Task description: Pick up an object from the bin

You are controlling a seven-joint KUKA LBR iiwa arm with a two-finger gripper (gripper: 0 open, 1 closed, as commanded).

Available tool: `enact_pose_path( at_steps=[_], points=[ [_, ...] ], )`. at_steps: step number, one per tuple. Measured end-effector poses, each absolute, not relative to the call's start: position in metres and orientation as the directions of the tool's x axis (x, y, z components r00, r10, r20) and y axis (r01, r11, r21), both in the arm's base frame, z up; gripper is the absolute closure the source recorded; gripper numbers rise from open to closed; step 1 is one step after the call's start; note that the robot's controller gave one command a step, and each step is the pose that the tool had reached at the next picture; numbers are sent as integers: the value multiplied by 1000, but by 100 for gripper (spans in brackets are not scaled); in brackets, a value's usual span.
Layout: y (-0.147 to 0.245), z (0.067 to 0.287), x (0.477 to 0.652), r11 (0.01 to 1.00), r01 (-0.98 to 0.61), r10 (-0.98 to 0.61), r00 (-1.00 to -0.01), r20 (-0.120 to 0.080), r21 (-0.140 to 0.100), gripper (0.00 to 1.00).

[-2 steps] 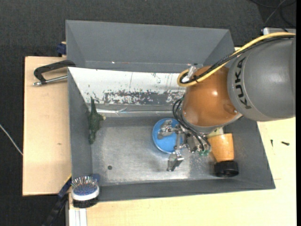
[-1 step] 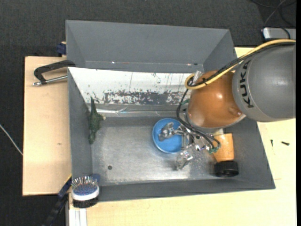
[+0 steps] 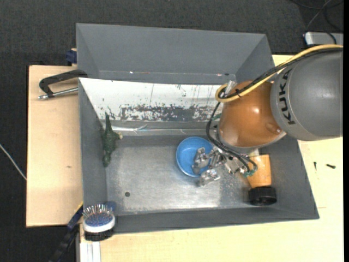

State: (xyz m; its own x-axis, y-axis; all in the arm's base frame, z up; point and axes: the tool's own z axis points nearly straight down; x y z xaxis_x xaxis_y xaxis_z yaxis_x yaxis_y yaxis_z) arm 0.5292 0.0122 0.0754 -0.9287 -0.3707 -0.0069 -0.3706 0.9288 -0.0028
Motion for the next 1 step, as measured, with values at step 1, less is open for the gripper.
enact_pose_path(
  at_steps=[1],
  points=[
    [-55, 235, 496, 833, -553, -553, -833, -9, -9, 100]
  ],
)
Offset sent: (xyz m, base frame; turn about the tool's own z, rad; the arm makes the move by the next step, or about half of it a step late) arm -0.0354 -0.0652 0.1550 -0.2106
